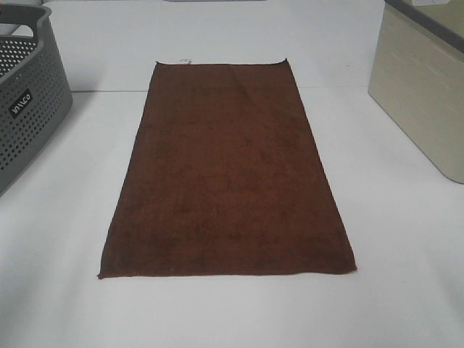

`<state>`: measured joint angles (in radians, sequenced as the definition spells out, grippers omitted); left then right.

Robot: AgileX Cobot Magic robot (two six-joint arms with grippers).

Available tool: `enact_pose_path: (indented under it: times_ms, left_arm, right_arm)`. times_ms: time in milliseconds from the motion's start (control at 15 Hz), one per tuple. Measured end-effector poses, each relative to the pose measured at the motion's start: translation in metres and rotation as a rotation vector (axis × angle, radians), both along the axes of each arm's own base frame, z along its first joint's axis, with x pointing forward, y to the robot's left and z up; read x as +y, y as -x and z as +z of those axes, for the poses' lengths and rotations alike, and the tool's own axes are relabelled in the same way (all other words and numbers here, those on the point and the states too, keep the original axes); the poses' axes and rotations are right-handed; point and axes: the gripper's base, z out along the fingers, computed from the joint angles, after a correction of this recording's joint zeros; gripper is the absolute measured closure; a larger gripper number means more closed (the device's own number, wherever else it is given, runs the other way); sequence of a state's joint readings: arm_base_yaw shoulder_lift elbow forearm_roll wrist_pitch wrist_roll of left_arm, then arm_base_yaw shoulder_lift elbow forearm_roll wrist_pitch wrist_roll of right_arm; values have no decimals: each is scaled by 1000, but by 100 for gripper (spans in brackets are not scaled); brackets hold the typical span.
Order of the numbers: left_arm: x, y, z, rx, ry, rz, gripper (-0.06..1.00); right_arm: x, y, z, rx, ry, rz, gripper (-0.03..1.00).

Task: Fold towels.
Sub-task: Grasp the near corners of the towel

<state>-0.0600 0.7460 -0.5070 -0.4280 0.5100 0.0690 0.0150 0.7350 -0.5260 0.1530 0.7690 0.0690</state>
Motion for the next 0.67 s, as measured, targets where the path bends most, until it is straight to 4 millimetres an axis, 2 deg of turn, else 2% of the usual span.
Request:
enact_pose_path:
  times_ms: [200,400,667]
  left_arm:
    - [-7,-40,-47,271,-3,-62,41]
    - [-13,-77,-90,438,8,-112,41]
    - [-22,-118,-131,565,100,-102,27]
  right_arm:
    - [4,-41,-29,181,-37,1,18]
    - [11,-78,-52,316,-86,78,18]
    - [22,-119,-78,391,-175,170,18]
